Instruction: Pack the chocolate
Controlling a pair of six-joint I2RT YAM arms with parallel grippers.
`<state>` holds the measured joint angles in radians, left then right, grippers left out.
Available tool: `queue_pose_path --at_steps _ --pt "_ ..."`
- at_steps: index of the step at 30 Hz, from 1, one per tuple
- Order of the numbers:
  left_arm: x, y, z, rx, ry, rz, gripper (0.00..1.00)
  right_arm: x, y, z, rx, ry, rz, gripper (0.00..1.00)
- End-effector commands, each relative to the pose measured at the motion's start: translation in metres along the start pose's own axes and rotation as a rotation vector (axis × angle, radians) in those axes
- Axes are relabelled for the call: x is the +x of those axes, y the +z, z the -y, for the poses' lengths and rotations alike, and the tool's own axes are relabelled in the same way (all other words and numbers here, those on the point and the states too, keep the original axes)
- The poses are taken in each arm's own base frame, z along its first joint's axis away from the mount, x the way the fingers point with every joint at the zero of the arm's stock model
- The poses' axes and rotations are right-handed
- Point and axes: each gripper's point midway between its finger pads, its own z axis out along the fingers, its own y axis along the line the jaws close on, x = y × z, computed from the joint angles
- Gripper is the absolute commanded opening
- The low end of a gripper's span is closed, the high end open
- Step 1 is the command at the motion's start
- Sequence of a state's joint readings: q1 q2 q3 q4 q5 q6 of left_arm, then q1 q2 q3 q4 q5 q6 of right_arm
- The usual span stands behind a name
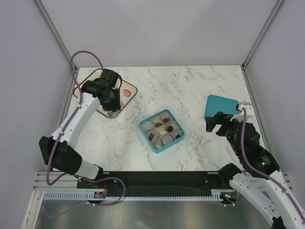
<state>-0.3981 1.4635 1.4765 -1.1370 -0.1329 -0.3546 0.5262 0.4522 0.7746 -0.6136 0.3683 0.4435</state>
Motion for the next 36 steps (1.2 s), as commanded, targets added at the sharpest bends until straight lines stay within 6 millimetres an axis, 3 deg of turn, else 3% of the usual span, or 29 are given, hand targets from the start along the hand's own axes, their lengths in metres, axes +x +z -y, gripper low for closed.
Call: queue_pose_path --at_steps 1,11,14,16,17,23,29,36 --pt "-0.034 0.011 -0.029 -0.054 -0.102 0.105 0.41 -0.002 0.001 -0.009 -0.044 -0.006 0.005 0.97" --pt "-0.081 0.063 -0.111 -0.198 -0.299 0.103 0.47 -0.001 0.002 -0.018 -0.094 0.009 0.001 0.97" --pt "-0.091 0.071 -0.135 -0.243 -0.342 0.112 0.47 -0.003 0.002 -0.02 -0.096 0.014 0.006 0.97" --pt "-0.103 0.073 -0.138 -0.242 -0.348 0.134 0.47 -0.004 0.003 -0.021 -0.098 0.014 0.006 0.97" --pt "-0.108 0.073 -0.155 -0.262 -0.381 0.153 0.48 -0.004 0.003 -0.021 -0.1 0.016 0.006 0.97" --pt "-0.129 0.087 -0.193 -0.337 -0.436 0.174 0.49 -0.002 0.008 -0.024 -0.105 0.014 -0.008 0.97" --pt "-0.147 0.117 -0.19 -0.266 -0.383 0.158 0.48 -0.001 0.012 -0.023 -0.091 0.01 -0.009 0.97" --pt "-0.142 0.118 -0.19 -0.267 -0.38 0.163 0.49 0.005 0.017 -0.023 -0.085 0.004 -0.026 0.97"
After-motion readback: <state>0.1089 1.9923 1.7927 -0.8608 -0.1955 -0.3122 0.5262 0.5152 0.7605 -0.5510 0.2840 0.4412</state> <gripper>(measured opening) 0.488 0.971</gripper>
